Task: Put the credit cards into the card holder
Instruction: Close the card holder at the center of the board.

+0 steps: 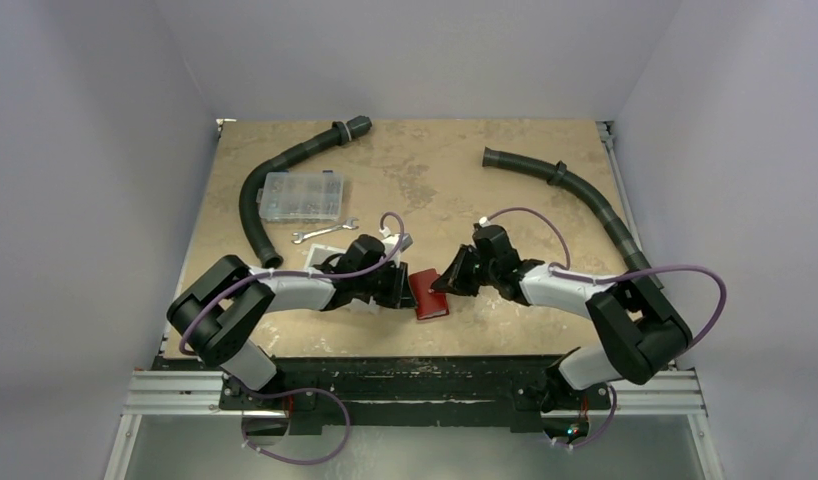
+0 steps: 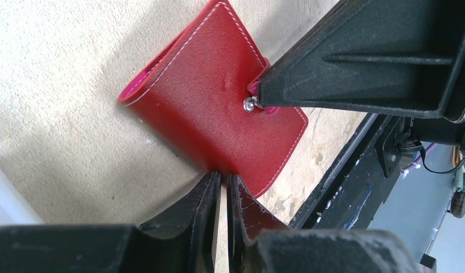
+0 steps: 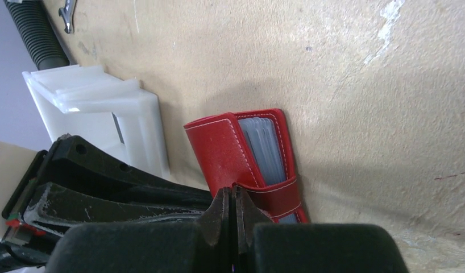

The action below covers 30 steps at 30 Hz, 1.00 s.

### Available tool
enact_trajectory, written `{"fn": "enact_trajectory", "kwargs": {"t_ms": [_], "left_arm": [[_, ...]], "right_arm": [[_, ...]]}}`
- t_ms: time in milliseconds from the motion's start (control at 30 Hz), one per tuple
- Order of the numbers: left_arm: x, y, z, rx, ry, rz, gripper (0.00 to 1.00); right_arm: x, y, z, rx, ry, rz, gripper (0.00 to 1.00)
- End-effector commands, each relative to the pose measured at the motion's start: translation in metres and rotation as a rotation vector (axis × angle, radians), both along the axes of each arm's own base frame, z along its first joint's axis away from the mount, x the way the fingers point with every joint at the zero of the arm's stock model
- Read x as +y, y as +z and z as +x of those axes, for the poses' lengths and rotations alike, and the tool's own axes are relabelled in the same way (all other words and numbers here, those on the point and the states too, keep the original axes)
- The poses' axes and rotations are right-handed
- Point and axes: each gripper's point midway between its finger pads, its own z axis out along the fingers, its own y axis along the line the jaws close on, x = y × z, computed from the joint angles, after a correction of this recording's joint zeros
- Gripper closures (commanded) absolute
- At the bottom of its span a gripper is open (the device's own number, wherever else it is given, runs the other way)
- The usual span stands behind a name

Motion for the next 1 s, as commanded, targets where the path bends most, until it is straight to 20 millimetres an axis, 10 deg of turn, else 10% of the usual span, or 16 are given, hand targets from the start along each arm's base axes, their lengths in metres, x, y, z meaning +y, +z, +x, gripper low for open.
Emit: {"fn": "enact_trajectory", "kwargs": {"t_ms": [0, 733, 967], "left_arm": [[-0.009, 0.001, 0.003, -0.023, -0.016, -0.013, 0.86], [-0.007, 0.001, 0.034, -0.043, 0.052, 0.001, 0.92], [-0.009, -0.008, 0.033, -0.024, 0.058, -0.016, 0.93]], "right_arm": [[-0.008, -0.014, 0.003, 0.03, -0.004, -0.098, 1.0], [-0.042, -0.052, -0.018, 0.0, 0.176, -0.45, 1.0], [-0.024, -0.051, -0.024, -0.061, 0.261, -0.498, 1.0]]}}
